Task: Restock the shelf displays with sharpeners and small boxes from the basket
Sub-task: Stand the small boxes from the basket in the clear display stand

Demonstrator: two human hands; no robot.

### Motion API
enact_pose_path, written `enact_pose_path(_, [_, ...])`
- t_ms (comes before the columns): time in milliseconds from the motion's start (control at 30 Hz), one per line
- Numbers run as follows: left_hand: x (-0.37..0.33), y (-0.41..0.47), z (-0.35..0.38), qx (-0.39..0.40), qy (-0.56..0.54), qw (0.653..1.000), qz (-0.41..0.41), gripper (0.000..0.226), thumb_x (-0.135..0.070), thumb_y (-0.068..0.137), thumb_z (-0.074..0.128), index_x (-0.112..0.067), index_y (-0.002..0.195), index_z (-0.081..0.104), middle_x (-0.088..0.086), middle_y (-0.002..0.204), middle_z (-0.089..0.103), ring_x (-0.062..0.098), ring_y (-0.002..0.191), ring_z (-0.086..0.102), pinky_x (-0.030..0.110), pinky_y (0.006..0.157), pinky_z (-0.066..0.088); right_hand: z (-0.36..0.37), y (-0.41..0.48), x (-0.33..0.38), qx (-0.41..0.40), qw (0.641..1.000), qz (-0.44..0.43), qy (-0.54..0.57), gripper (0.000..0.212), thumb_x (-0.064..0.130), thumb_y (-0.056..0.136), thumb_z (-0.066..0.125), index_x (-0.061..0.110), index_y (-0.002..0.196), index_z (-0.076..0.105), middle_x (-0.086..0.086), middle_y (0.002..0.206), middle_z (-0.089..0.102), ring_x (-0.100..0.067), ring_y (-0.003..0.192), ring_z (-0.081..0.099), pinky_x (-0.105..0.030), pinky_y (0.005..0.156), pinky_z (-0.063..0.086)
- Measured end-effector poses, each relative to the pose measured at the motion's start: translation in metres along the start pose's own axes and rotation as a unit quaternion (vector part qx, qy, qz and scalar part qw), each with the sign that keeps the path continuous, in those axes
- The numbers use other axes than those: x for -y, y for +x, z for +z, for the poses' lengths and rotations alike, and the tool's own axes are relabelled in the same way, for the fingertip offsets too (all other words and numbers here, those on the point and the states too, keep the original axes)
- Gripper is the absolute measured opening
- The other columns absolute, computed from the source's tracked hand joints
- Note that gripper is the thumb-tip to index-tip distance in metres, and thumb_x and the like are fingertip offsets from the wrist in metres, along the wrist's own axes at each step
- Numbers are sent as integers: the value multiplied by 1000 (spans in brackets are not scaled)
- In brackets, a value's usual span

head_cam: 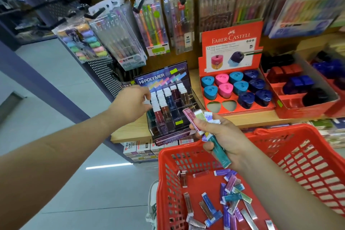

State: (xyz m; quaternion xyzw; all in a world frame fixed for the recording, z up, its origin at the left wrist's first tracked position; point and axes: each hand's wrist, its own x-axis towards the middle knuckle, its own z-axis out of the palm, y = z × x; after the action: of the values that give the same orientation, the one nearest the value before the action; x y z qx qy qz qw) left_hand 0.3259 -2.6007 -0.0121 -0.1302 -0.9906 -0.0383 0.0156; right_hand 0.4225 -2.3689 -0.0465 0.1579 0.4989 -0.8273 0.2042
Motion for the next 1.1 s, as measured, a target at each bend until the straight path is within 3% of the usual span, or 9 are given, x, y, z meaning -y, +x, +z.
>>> enact_pose_path(133, [-33, 3, -38, 84, -191, 976, -69, 15, -5, 88, 57, -12, 87, 70, -1, 76, 66, 7, 64, 59, 17, 60, 46, 4, -4, 5, -20, 998, -41, -53, 28, 10, 83, 73, 17, 108, 65, -3, 76, 72, -8, 54, 55, -18, 35, 34])
enact_pose_path(267, [-63, -15, -44, 257, -412, 869, -92, 20, -19, 94, 59, -4, 97, 72, 16, 84, 71, 13, 62, 63, 21, 60, 56, 11, -9, 8, -5, 995, -65, -79, 27, 11, 82, 74, 24, 104, 65, -7, 83, 76, -11, 65, 58, -20, 37, 34])
enact_pose_path(433, [-67, -22, -42, 226, -490, 835, -111, 12, -7, 82, 71, 0, 92, 72, 12, 70, 67, 10, 54, 61, 17, 55, 54, 17, -10, 7, 15, 994, -72, -77, 22, 11, 83, 73, 20, 102, 67, -10, 82, 70, -11, 59, 51, -19, 37, 34])
enact_pose_path(500, [-68, -23, -44, 198, -513, 825, -127, 2, -3, 81, 71, -3, 83, 71, 14, 70, 68, 12, 54, 62, 18, 55, 55, 18, -9, 4, 20, 997, -60, -50, 24, 8, 83, 72, 17, 104, 67, -7, 78, 66, -11, 60, 49, -18, 36, 32])
enact_pose_path(633, [-72, -27, -43, 198, -521, 820, -132, 11, 3, 82, 69, -5, 84, 62, 16, 69, 68, 19, 59, 67, 24, 57, 57, 17, -6, 6, -21, 997, -67, 19, 19, 2, 80, 72, 16, 90, 63, -3, 69, 56, -10, 58, 46, -17, 35, 30])
enact_pose_path(800, [-78, -31, -42, 236, -469, 849, -62, 21, -18, 85, 70, -7, 103, 66, -1, 73, 69, 6, 64, 60, 22, 61, 50, 18, -7, 7, -48, 994, -97, -6, 16, 13, 80, 75, 16, 91, 64, -2, 71, 59, -12, 59, 46, -17, 36, 30])
enact_pose_path(967, [-71, -29, -46, 279, -516, 807, -64, 46, -14, 72, 73, -12, 117, 64, -1, 65, 66, 9, 56, 50, 21, 52, 37, 20, -11, 9, 2, 998, -67, -4, 22, 23, 75, 76, 16, 93, 66, 0, 69, 63, -10, 57, 48, -16, 35, 31])
enact_pose_path(1033, [-65, -29, -50, 275, -505, 815, -61, 40, -7, 74, 72, -12, 113, 68, 2, 65, 67, 10, 56, 54, 19, 50, 41, 21, -10, 10, 23, 998, -38, 51, 25, 24, 71, 74, 14, 92, 64, -3, 70, 61, -10, 56, 47, -15, 34, 29])
enact_pose_path(1100, [-58, -24, -55, 203, -512, 829, -95, 28, 0, 80, 69, -7, 108, 69, 7, 68, 69, 12, 58, 61, 19, 54, 52, 19, -7, 12, 10, 992, -2, 122, 22, 23, 77, 72, 12, 93, 60, -4, 71, 58, -9, 56, 46, -14, 32, 30])
